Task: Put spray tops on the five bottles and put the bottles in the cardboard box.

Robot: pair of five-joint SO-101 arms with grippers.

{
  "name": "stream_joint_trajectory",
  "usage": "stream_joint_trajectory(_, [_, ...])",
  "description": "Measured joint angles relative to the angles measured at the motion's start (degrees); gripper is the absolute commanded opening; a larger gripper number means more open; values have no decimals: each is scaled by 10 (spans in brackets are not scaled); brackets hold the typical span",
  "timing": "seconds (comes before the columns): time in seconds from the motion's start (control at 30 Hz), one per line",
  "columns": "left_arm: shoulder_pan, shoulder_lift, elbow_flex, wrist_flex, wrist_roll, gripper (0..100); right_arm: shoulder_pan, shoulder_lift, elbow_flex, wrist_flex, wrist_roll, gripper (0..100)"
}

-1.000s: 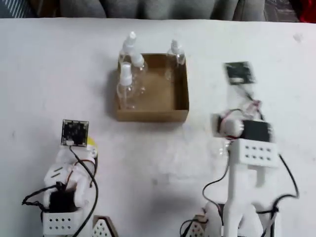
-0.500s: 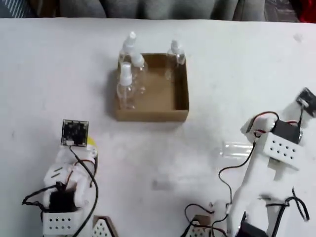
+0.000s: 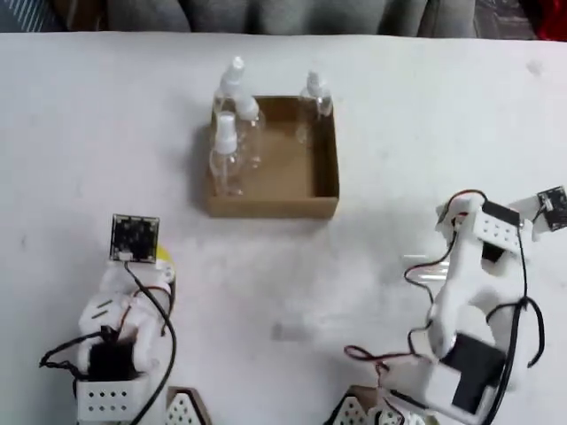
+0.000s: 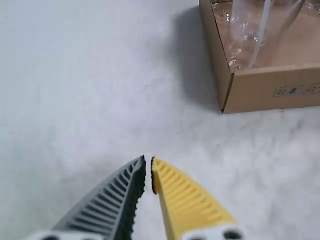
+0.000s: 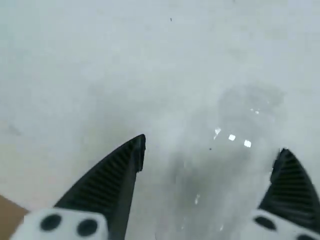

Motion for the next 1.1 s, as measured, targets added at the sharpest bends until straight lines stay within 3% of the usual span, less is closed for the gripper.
stream_joint_trajectory(0.17, [0, 0, 0, 0, 0, 22, 1, 70, -9, -19, 0, 317])
stream_joint_trajectory(0.23, [0, 0, 0, 0, 0, 22, 0, 85, -16, -21, 1, 235])
stream_joint_trajectory(0.33, [0, 0, 0, 0, 0, 22, 1, 91, -18, -22, 32, 19])
stream_joint_trajectory(0.43, [0, 0, 0, 0, 0, 22, 2, 91, -27, -24, 71, 63])
stream_joint_trajectory(0.67, [0, 0, 0, 0, 0, 22, 13, 91, -59, -24, 159, 22])
stream_joint_trajectory(0.9, [0, 0, 0, 0, 0, 22, 18, 91, -127, 43, 378, 23])
stream_joint_trajectory(1.1, [0, 0, 0, 0, 0, 22, 19, 93, -176, 148, 709, 29])
